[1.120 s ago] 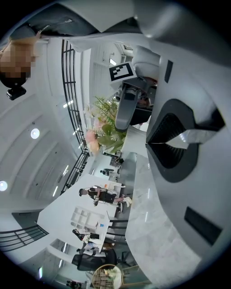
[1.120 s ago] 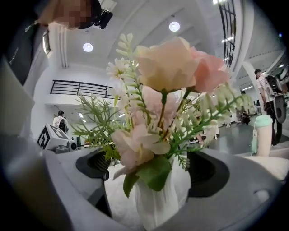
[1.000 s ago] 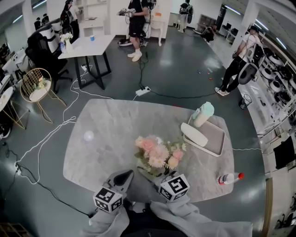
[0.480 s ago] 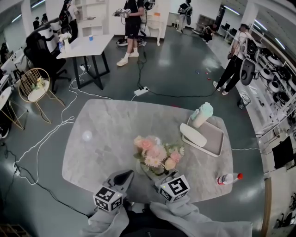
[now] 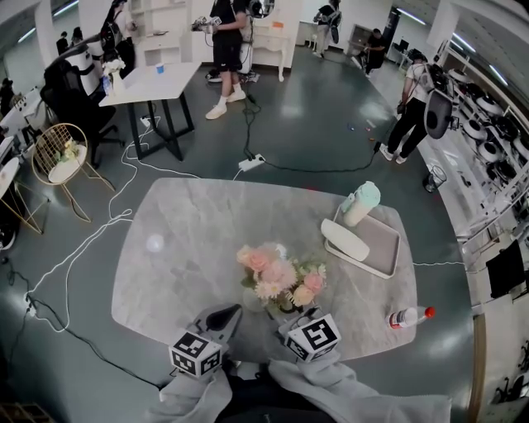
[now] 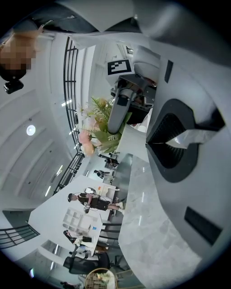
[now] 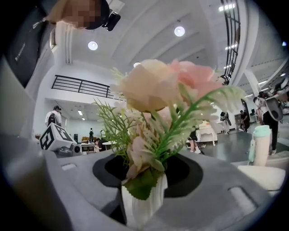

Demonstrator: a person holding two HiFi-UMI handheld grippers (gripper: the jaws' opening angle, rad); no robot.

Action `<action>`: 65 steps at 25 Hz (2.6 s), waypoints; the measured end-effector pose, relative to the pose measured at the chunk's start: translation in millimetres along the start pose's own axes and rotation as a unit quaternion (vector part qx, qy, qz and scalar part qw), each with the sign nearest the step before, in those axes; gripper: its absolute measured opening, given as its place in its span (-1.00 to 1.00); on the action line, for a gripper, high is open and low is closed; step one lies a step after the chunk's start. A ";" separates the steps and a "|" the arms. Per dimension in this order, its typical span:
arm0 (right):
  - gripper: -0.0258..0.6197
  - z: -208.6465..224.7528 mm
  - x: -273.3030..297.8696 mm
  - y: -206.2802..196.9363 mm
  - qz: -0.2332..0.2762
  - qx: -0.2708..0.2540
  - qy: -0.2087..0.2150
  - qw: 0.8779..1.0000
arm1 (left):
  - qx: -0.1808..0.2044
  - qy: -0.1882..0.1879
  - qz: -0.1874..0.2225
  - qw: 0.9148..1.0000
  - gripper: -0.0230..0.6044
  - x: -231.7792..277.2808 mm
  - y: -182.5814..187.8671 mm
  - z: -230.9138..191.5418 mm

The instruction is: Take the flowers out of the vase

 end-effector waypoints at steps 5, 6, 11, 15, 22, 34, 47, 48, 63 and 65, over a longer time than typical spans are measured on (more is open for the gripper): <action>-0.41 -1.8 0.5 0.9 0.004 0.003 -0.003 1.000 | 0.035 -0.001 -0.012 0.999 -0.92 1.6 0.3 2.2; -0.42 -2.1 0.3 1.2 0.004 0.004 -0.003 1.000 | 0.038 -0.002 -0.013 0.999 -0.92 1.6 0.3 2.7; -0.48 -3.9 0.1 3.2 0.009 0.015 -0.002 1.000 | 0.022 -0.010 -0.011 1.000 -0.92 0.2 2.1 3.0; -0.48 -2.7 0.3 5.7 0.011 0.016 0.000 1.000 | 0.009 -0.009 -0.005 1.000 -0.92 2.5 5.0 0.3; -0.48 -2.1 1.1 18.6 0.025 0.034 0.001 0.999 | 0.005 -0.014 0.007 1.000 -0.92 5.6 21.9 -2.1; -0.48 -1.7 -0.4 53.6 0.048 0.031 0.003 0.998 | 0.030 -0.036 0.013 0.999 -0.92 13.8 60.9 5.4; -0.48 -0.4 0.0 86.2 0.053 0.036 0.014 0.998 | 0.052 -0.061 -0.013 0.997 -0.92 21.3 78.7 14.8; -0.48 -0.7 0.0 89.1 0.055 0.035 0.015 0.998 | 0.055 -0.062 -0.013 0.997 -0.92 21.7 80.2 15.6; -0.48 -0.6 -4.0 132.9 0.061 0.060 0.021 0.996 | 0.090 -0.086 0.006 0.992 -0.92 27.8 111.9 20.9; -0.48 2.6 -4.8 141.9 0.064 0.067 0.021 0.995 | 0.101 -0.090 0.017 0.991 -0.92 30.3 122.6 24.2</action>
Point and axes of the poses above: the fingertips, and each gripper's own axes: x forward along the fingers, z to its right, y out of its top, the point moved 4 cm from there along -x, backward along the fingers, and after that the axes turned 7 degrees about z, right-handed, at the moved point
